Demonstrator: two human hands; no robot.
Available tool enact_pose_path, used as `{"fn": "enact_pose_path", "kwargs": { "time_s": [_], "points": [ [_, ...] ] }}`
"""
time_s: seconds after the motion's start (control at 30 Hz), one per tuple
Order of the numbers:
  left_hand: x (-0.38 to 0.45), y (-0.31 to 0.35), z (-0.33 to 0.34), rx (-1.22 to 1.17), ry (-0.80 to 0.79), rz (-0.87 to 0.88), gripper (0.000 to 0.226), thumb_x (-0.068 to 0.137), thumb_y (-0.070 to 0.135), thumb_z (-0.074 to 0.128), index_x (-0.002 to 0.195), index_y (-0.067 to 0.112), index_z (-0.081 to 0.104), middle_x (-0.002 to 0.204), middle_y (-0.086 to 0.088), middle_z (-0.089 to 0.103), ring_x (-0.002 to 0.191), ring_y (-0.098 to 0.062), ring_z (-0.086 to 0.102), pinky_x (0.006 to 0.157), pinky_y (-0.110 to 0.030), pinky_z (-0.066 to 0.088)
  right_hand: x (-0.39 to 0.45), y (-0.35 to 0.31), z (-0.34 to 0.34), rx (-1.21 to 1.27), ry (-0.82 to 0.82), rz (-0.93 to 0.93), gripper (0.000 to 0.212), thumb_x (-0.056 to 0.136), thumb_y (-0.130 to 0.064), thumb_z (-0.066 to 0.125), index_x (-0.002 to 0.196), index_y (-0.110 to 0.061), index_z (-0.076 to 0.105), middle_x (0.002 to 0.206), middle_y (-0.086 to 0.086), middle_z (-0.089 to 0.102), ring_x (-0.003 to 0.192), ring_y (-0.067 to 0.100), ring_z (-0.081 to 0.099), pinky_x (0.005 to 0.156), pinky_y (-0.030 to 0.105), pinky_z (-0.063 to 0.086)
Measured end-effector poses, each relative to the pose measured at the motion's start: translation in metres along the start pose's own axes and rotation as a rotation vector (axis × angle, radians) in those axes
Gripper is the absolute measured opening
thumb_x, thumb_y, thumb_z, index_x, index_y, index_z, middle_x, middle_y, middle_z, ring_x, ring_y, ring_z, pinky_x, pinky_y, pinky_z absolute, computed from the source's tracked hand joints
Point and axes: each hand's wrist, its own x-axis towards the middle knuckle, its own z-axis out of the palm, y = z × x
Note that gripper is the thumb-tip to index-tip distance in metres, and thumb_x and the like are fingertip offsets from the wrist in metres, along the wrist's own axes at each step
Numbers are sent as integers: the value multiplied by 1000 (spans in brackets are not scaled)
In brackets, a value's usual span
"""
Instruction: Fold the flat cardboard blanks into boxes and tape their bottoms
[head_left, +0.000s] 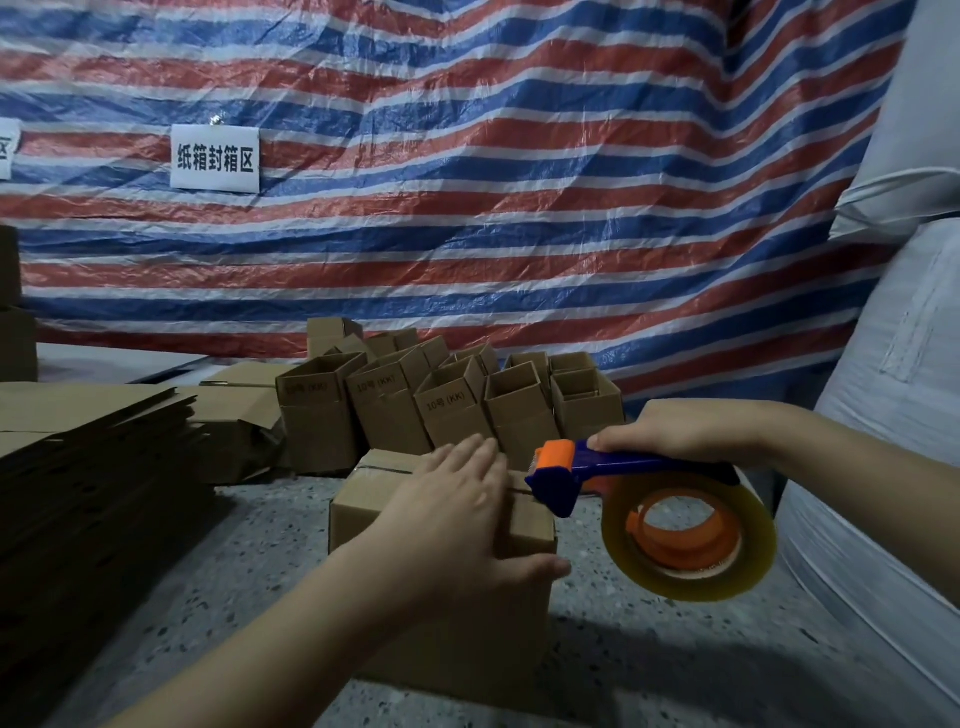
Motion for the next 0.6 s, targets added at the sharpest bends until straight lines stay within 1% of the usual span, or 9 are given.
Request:
{"fn": "enact_pose_path", "kwargs": {
  "time_s": [0.03, 0.07, 0.1, 0.13, 0.2, 0.27, 0.43, 0.53, 0.6],
  "points": [
    [2, 5, 1, -23, -14, 12, 119, 69, 97, 16, 157, 18, 3, 166, -3, 3, 152, -18, 2, 113, -33, -8, 0, 1, 1, 1, 3, -4, 65, 83, -79, 50, 76, -19, 73, 62, -2, 68, 52, 9, 61, 67, 25, 48],
    [3, 8, 3, -37, -19, 16, 116, 71, 95, 19, 157, 20, 2, 166, -3, 6, 152, -18, 5, 113, -32, -6, 0, 2, 2, 2, 8, -7, 65, 83, -79, 49, 74, -20, 73, 62, -2, 67, 51, 8, 60, 67, 25, 48],
    [4, 9, 4, -40, -11, 18, 112, 73, 94, 19, 158, 23, 5, 165, -3, 13, 151, -19, 12, 116, -32, 0, 0, 3, 4, 3, 11, -11, 65, 83, -80, 49, 72, -21, 72, 60, -3, 66, 49, 7, 59, 67, 24, 47],
    [4, 9, 5, -34, 11, 26, 108, 74, 93, 18, 157, 26, 10, 163, -3, 22, 149, -20, 20, 118, -33, 9, 0, 4, 5, 5, 13, -16, 65, 83, -80, 48, 70, -21, 71, 58, -4, 65, 47, 7, 58, 66, 24, 46],
    [3, 8, 5, -4, 56, 53, 100, 75, 92, 15, 154, 30, 23, 154, -3, 38, 142, -21, 33, 116, -35, 24, 1, 6, 7, 16, 16, -19, 66, 83, -81, 47, 69, -21, 70, 57, -4, 64, 46, 6, 57, 66, 25, 46],
    [2, 8, 5, 15, 78, 59, 99, 75, 91, 13, 150, 29, 31, 148, -2, 45, 137, -19, 39, 113, -35, 29, 1, 6, 7, 13, 22, -17, 68, 81, -83, 47, 70, -21, 70, 57, -5, 64, 47, 6, 58, 66, 24, 46],
    [1, 8, 5, -8, 87, 50, 103, 70, 93, 8, 152, 33, 26, 152, 2, 41, 140, -17, 37, 112, -33, 31, -8, 12, -4, 42, -20, -24, 73, 66, -87, 49, 72, -19, 74, 63, -2, 70, 51, 8, 64, 61, 21, 47],
    [0, 8, 6, -18, 105, 49, 104, 68, 94, 7, 152, 34, 26, 153, 4, 39, 140, -16, 36, 113, -33, 31, -18, 23, -14, 51, -20, -5, 71, 66, -85, 51, 75, -19, 75, 66, -1, 71, 51, 8, 64, 58, 18, 48],
    [0, 8, 6, -27, 103, 48, 104, 69, 94, 7, 153, 35, 23, 154, 4, 38, 141, -15, 35, 113, -33, 29, -23, 28, -16, 42, -17, 5, 73, 66, -84, 49, 82, -18, 76, 67, -2, 72, 52, 7, 64, 63, 20, 48]
  ]
}}
